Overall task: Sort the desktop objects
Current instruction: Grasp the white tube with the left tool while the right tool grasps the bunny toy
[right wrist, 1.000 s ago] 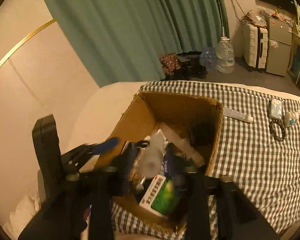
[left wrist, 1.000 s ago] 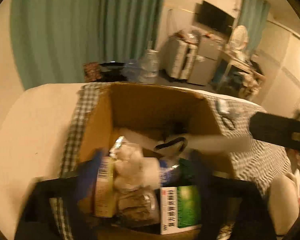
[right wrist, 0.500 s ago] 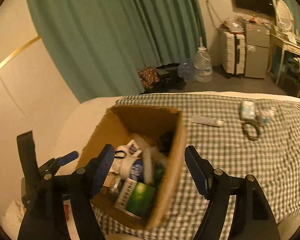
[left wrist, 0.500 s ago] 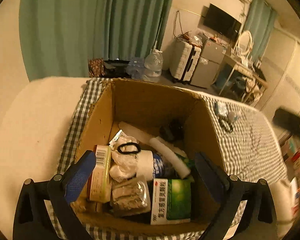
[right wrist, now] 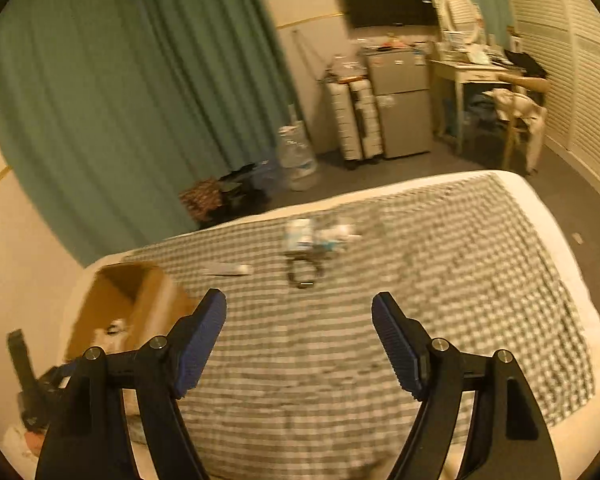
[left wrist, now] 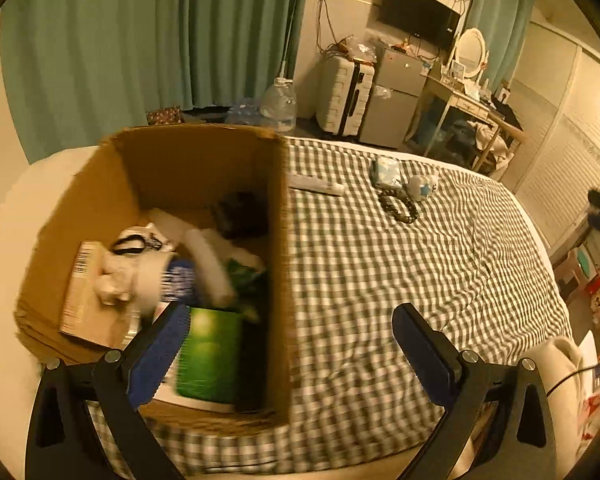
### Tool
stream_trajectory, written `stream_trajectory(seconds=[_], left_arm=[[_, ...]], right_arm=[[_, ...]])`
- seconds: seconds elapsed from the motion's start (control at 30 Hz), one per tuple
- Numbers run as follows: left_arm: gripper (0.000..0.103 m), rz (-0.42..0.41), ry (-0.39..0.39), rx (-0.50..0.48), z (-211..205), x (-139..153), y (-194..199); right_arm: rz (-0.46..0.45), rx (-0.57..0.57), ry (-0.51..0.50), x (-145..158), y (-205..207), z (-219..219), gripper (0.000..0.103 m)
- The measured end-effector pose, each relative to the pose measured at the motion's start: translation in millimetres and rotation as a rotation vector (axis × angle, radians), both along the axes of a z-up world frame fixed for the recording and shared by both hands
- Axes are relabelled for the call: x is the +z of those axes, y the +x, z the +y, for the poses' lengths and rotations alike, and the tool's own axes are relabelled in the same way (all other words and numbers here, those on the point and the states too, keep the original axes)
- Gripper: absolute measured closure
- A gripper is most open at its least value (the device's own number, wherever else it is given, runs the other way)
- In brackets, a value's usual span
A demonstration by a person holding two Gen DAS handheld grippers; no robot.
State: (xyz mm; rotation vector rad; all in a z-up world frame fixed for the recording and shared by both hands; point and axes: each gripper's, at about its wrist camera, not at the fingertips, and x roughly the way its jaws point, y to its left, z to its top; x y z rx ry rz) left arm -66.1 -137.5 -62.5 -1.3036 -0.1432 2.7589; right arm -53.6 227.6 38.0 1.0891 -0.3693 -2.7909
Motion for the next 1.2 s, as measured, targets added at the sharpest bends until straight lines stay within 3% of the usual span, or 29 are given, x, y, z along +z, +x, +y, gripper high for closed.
stream_trajectory(seconds=[0.1, 0.3, 0.5, 0.57, 0.67, 0.77, 1.0, 1.13, 1.2], left_arm=[[0.000, 0.007, -0.003, 0.002, 26, -1, -10], [0.000, 0.026, 0.011, 0.050, 71, -9, -51], [0.000, -0.016, 0.006, 0.183, 99, -39, -101], [0.000, -0.056, 0.012, 0.208, 106, -57, -124], [0.000, -0.115, -0.013, 0.231, 111, -79, -152], [0.000, -0.167, -0.022, 0.279, 115, -104, -183], [0.000, -0.182, -0.057, 0.358, 116, -131, -247], [0.000, -0.221, -0.091, 0.518, 99, -156, -278], [0.000, -0.228, -0.061, 0.574, 89, -165, -291]], right_arm=[[-0.021, -0.032, 0.007, -21, -5, 40, 0.028], [-0.038, -0.046, -0.031, -61, -31, 65, 0.025], [0.009, 0.019, -0.009, -101, -59, 45, 0.021], [0.048, 0.032, 0.013, -113, -73, 34, 0.013], [0.077, 0.060, 0.064, -129, -98, 17, 0.009], [0.058, 0.102, 0.113, -147, -130, -1, 0.009], [0.022, 0.130, 0.160, -176, -209, -20, 0.009], [-0.016, 0.092, 0.166, -195, -245, -24, 0.009], [-0.044, 0.063, 0.161, -205, -262, -24, 0.009]])
